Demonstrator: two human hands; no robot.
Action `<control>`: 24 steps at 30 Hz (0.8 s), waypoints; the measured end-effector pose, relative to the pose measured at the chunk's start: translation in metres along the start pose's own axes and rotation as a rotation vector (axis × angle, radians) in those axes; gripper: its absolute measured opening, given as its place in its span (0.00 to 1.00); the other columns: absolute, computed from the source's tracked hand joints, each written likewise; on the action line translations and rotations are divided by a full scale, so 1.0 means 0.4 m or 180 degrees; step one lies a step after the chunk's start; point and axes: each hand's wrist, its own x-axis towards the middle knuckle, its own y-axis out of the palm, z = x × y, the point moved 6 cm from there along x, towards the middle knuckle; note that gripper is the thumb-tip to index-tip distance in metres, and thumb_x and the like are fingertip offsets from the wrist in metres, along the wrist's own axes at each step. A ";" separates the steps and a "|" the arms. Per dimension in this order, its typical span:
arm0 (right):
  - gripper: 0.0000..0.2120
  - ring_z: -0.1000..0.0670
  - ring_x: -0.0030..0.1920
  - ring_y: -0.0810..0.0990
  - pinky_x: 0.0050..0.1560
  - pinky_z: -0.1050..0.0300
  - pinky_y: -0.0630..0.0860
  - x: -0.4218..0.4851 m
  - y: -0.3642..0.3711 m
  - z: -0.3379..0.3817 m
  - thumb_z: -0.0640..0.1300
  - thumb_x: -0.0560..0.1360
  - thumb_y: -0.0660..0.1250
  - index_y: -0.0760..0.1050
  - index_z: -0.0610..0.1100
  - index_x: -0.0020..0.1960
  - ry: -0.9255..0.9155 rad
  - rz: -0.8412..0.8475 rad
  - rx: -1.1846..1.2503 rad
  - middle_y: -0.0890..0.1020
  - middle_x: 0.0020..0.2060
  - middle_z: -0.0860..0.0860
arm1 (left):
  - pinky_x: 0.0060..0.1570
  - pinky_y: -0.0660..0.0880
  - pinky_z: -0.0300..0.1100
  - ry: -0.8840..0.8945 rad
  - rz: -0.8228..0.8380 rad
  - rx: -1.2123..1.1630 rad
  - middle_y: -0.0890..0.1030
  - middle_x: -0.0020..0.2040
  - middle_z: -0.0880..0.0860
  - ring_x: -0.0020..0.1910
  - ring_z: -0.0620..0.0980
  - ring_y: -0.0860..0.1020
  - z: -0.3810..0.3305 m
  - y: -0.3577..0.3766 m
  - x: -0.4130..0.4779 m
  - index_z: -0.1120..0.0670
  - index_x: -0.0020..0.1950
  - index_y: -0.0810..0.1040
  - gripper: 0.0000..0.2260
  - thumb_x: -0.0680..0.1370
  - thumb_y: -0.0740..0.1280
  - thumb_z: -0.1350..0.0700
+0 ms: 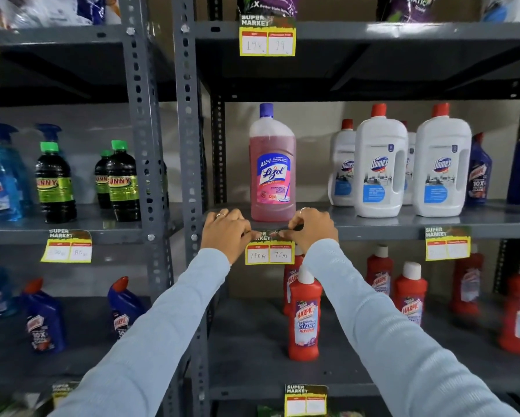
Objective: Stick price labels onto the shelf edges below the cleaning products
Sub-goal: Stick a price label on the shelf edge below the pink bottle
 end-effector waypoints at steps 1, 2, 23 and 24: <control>0.11 0.52 0.34 0.78 0.30 0.63 0.71 0.004 -0.002 -0.004 0.53 0.66 0.75 0.76 0.49 0.40 0.0030 -0.0021 0.0074 0.84 0.41 0.49 | 0.56 0.65 0.51 -0.0017 -0.0008 -0.0008 0.78 0.48 0.50 0.52 0.52 0.72 0.002 0.000 0.003 0.50 0.41 0.79 0.15 0.74 0.62 0.40; 0.14 0.52 0.36 0.80 0.33 0.61 0.74 0.005 -0.001 -0.006 0.55 0.64 0.75 0.75 0.49 0.40 0.0065 -0.0017 0.0137 0.84 0.41 0.50 | 0.56 0.65 0.51 -0.0054 -0.0022 -0.0051 0.78 0.46 0.49 0.51 0.51 0.72 0.006 0.000 0.006 0.50 0.38 0.77 0.15 0.74 0.63 0.40; 0.09 0.48 0.48 0.83 0.52 0.53 0.80 0.000 0.016 -0.009 0.39 0.72 0.69 0.82 0.45 0.51 -0.0320 0.0019 0.0183 0.85 0.50 0.48 | 0.53 0.67 0.47 -0.0524 -0.0111 -0.1820 0.77 0.41 0.42 0.49 0.49 0.68 0.060 0.003 -0.001 0.48 0.46 0.81 0.08 0.71 0.70 0.60; 0.12 0.47 0.51 0.82 0.57 0.51 0.79 -0.006 0.009 -0.010 0.34 0.73 0.67 0.82 0.45 0.53 -0.0322 0.0078 0.0237 0.85 0.52 0.47 | 0.54 0.67 0.47 -0.0547 -0.0033 -0.1757 0.77 0.43 0.45 0.49 0.49 0.68 0.057 0.002 -0.005 0.48 0.47 0.81 0.09 0.72 0.68 0.62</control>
